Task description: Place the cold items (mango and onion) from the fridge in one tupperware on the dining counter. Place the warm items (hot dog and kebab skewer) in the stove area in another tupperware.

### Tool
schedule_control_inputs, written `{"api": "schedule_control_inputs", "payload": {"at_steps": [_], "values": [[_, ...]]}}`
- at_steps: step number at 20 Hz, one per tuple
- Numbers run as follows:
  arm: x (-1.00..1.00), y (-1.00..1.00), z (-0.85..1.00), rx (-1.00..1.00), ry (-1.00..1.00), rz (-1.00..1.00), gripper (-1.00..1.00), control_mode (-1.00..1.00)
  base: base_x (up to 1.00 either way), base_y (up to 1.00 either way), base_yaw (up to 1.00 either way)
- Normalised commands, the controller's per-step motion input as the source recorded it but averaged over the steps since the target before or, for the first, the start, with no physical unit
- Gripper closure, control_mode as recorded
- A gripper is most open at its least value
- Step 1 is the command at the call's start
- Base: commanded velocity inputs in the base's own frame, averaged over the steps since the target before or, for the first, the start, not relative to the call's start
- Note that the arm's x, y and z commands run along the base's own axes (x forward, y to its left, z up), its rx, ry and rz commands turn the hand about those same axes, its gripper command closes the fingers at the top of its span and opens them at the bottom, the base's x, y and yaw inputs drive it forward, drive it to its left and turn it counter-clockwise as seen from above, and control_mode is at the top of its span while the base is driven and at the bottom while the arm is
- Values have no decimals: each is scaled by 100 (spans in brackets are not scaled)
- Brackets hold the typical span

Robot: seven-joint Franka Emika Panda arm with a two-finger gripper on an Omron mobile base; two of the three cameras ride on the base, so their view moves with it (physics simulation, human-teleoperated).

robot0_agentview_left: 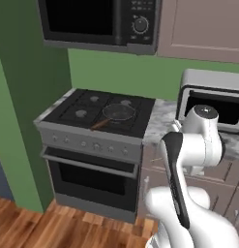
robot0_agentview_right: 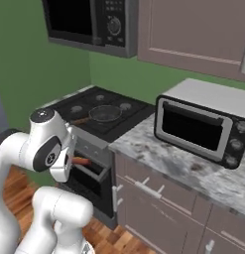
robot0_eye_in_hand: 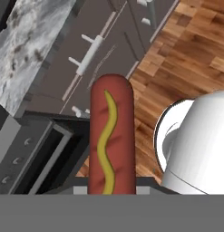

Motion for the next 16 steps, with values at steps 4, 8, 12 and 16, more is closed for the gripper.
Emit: {"api": "schedule_control_inputs", "payload": {"at_steps": [4, 8, 12, 16], "values": [[0, 0, 0, 0, 0, 0, 100, 100, -66, -83, 42], [0, 0, 0, 0, 0, 0, 100, 100, -95, -66, 40], [0, 0, 0, 0, 0, 0, 100, 100, -97, -42, 42], [0, 0, 0, 0, 0, 0, 100, 100, -100, -33, 44]]}}
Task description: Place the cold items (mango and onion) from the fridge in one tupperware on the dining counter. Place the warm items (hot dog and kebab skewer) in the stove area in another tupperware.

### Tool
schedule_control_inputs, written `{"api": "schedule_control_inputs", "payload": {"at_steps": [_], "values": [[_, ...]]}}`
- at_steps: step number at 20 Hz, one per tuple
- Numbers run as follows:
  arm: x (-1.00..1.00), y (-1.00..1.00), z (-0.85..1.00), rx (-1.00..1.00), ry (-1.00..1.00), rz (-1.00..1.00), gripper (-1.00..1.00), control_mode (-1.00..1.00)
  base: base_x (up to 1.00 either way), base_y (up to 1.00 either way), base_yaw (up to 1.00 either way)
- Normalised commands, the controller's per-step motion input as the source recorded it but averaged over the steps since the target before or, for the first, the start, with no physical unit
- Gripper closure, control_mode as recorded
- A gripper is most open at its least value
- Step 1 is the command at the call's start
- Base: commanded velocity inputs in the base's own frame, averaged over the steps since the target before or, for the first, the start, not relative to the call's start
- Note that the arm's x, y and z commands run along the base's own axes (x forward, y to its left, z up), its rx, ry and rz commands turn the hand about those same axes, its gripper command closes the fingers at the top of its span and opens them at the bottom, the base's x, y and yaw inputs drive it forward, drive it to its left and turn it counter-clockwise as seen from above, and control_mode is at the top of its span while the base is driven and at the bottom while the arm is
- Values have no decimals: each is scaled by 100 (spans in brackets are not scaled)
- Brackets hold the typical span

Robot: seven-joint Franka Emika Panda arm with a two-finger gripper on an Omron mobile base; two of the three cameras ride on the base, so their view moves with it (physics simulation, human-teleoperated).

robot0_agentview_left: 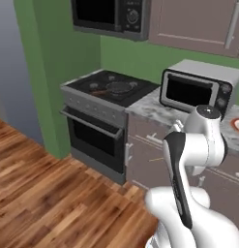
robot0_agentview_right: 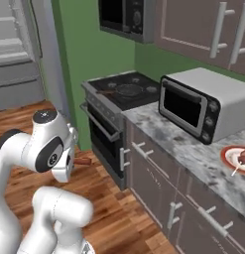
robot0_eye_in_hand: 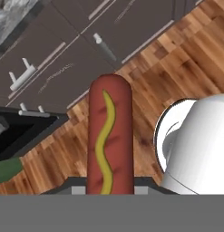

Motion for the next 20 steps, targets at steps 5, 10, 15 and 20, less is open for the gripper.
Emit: {"api": "schedule_control_inputs", "payload": {"at_steps": [5, 10, 15, 20], "values": [[0, 0, 0, 0, 0, 0, 100, 100, -100, -32, 45], [0, 0, 0, 0, 0, 0, 100, 100, -100, -21, 40], [0, 0, 0, 0, 0, 0, 100, 100, -100, -1, 30], [0, 0, 0, 0, 0, 0, 100, 100, -100, 5, 16]]}}
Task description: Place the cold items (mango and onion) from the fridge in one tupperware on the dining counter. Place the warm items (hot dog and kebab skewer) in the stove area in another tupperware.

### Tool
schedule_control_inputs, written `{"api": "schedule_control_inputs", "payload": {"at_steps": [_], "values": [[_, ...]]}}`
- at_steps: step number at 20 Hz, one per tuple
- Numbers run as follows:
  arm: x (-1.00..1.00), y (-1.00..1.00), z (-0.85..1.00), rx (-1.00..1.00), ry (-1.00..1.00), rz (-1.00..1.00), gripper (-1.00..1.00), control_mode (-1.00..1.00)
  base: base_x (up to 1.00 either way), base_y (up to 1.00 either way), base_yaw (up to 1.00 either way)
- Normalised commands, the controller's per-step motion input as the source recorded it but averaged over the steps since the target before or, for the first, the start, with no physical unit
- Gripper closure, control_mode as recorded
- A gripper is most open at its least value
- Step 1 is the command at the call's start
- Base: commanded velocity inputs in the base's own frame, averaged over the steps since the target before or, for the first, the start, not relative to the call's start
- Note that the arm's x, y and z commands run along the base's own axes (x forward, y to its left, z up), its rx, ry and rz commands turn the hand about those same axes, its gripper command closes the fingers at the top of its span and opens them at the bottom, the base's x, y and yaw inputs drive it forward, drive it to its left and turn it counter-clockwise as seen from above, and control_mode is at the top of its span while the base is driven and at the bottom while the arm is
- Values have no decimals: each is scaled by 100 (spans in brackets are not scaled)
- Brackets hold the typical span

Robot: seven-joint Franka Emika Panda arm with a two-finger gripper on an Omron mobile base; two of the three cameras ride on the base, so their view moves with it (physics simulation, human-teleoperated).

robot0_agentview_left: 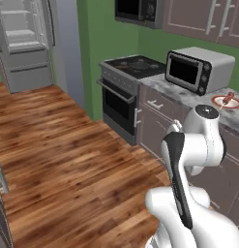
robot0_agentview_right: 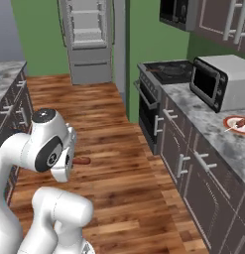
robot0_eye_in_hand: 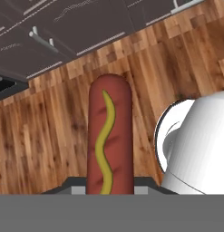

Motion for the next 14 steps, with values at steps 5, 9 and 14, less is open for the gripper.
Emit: {"api": "schedule_control_inputs", "payload": {"at_steps": [5, 9, 14], "values": [[0, 0, 0, 0, 0, 0, 100, 100, -100, 12, 16], [0, 0, 0, 0, 0, 0, 100, 100, -91, 60, 7], [0, 0, 0, 0, 0, 0, 100, 100, -36, 98, 0]]}}
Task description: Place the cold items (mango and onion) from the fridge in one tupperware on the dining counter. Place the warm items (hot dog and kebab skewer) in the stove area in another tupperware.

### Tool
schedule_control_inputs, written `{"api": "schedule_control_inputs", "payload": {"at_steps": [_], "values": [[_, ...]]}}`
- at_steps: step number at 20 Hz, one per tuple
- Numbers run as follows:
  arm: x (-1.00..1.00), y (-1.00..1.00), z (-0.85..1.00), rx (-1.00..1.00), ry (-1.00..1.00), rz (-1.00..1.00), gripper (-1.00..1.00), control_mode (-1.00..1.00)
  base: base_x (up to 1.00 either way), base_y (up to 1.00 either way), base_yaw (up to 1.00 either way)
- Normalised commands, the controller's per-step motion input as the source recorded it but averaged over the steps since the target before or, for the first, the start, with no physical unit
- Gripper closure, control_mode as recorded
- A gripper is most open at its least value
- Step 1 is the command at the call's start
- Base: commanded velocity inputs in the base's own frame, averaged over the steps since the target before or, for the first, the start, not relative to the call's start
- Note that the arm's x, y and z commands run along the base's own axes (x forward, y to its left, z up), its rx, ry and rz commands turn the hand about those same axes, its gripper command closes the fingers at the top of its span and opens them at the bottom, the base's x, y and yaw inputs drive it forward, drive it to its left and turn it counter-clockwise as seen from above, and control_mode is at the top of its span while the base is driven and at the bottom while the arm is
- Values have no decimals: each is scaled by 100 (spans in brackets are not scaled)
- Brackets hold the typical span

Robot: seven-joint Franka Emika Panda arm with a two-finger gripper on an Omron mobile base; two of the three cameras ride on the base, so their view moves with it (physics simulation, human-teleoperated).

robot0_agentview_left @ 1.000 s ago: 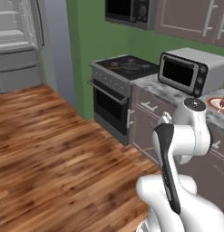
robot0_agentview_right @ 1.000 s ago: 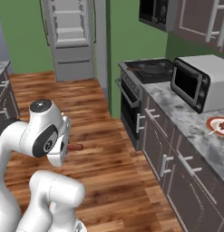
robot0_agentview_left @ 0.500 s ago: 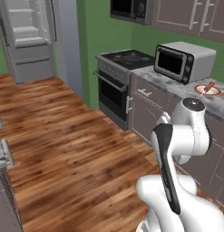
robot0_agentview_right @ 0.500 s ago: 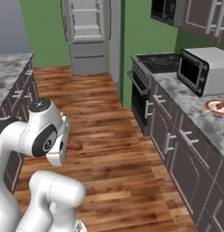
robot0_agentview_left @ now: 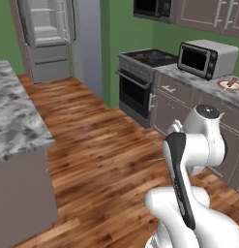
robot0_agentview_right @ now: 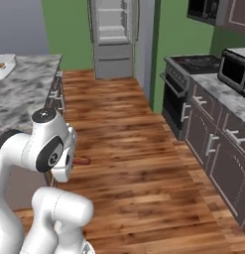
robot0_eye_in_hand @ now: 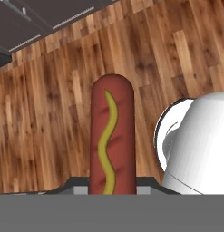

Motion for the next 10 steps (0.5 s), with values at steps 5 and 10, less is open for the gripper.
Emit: {"api": "schedule_control_inputs", "payload": {"at_steps": [5, 10], "values": [[0, 0, 0, 0, 0, 0, 100, 100, -4, 100, -5], [0, 0, 0, 0, 0, 0, 100, 100, -1, 100, -20]]}}
